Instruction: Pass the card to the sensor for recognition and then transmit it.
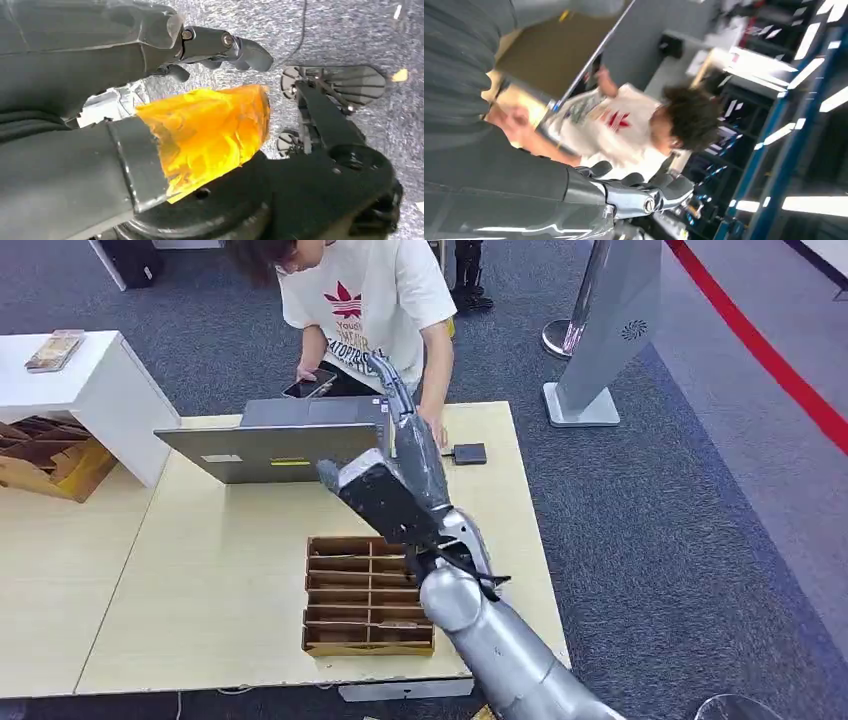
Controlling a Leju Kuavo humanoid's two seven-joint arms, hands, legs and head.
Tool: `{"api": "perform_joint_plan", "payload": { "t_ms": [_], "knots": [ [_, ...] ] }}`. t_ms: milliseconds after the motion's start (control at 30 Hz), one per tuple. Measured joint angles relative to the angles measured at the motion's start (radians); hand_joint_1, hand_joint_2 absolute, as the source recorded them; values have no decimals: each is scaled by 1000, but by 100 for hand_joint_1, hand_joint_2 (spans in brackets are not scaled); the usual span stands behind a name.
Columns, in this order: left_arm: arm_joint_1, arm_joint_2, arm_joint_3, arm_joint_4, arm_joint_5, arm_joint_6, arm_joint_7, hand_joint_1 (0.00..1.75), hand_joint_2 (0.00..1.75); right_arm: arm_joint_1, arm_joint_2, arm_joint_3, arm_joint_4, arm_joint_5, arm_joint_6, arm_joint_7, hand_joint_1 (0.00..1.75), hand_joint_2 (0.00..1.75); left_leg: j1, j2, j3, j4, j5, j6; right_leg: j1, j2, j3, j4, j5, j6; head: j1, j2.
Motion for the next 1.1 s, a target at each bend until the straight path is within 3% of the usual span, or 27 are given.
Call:
{"api": "perform_joint_plan", "payload": {
  "t_ms": [33, 67, 100, 133, 400, 467, 567, 667, 700, 733, 933, 1100],
  "knots": [
    [20, 0, 14, 0, 6, 1, -20, 0, 0, 83, -3, 27, -133, -84, -2, -31, 138, 175, 0, 0, 0, 0, -1, 0, 0, 1, -1, 0, 0, 0, -1, 0],
    [35, 0, 30, 0, 8, 3, -29, 0, 0, 163, -17, 60, -249, -131, -3, -38, 175, 175, 0, 0, 0, 0, -2, -1, 0, 1, -1, 0, -1, 0, -1, 0],
    [49, -1, 49, 0, 9, 2, -38, 0, 0, 240, -56, 104, -366, -173, -3, -47, 175, 175, 0, 0, 0, 0, -2, 0, 0, 1, -1, -1, -1, 0, 0, 0],
    [52, -1, 55, 0, 10, 0, -40, 0, 0, 262, -72, 120, -397, -180, -3, -50, 175, 175, 0, 0, -1, 0, -2, 0, 0, 0, -1, -1, -1, 1, 0, 0],
    [68, -2, 92, 0, 10, -4, -47, 0, 0, 360, -172, 196, -471, -84, 5, -54, 173, 175, 0, 0, 0, 0, -2, 0, 0, 0, 0, -1, -1, 1, 0, 0],
    [69, -2, 97, 0, 10, -6, -47, 0, 0, 368, -188, 206, -476, -53, 10, -35, 166, 175, 0, 0, 0, 0, -2, 0, 0, 0, 0, -1, -1, 1, 0, 0],
    [70, -1, 97, 0, 10, -11, -47, 0, 0, 373, -206, 223, -475, 64, 20, 7, 136, 175, 0, 0, 0, 0, -2, 0, 0, 1, 0, -1, -1, 1, 0, 0],
    [70, -1, 97, 0, 10, -12, -47, 0, 0, 373, -221, 241, -464, 183, 22, 41, 124, 175, 0, 0, 0, 0, -2, 0, 0, 1, 0, -1, -1, 1, 0, 0],
    [69, 0, 97, 0, 10, -13, -47, 0, 0, 373, -224, 248, -459, 214, 26, 53, 110, 175, 0, 0, 0, 0, -2, 0, 0, 1, 0, -1, -1, 1, -1, 0],
    [69, 0, 97, 0, 10, -13, -47, 0, 0, 372, -226, 254, -454, 232, 33, 62, 120, 175, 0, 0, 0, 0, -2, 0, 0, 1, 0, -1, -1, 1, 0, 0],
    [68, 5, 97, 0, 10, -15, -45, 0, 0, 344, -234, 299, -411, 287, 81, 91, 136, 175, 0, 0, 0, 0, -2, 0, 0, 1, 0, -1, -1, 1, 0, 0],
    [67, 6, 97, 0, 10, -15, -39, 0, 0, 300, -235, 321, -345, 290, 99, 106, 133, 175, 0, 0, 0, 0, -1, 0, 0, 0, 0, 0, -1, 1, 0, 0]
  ]
}}
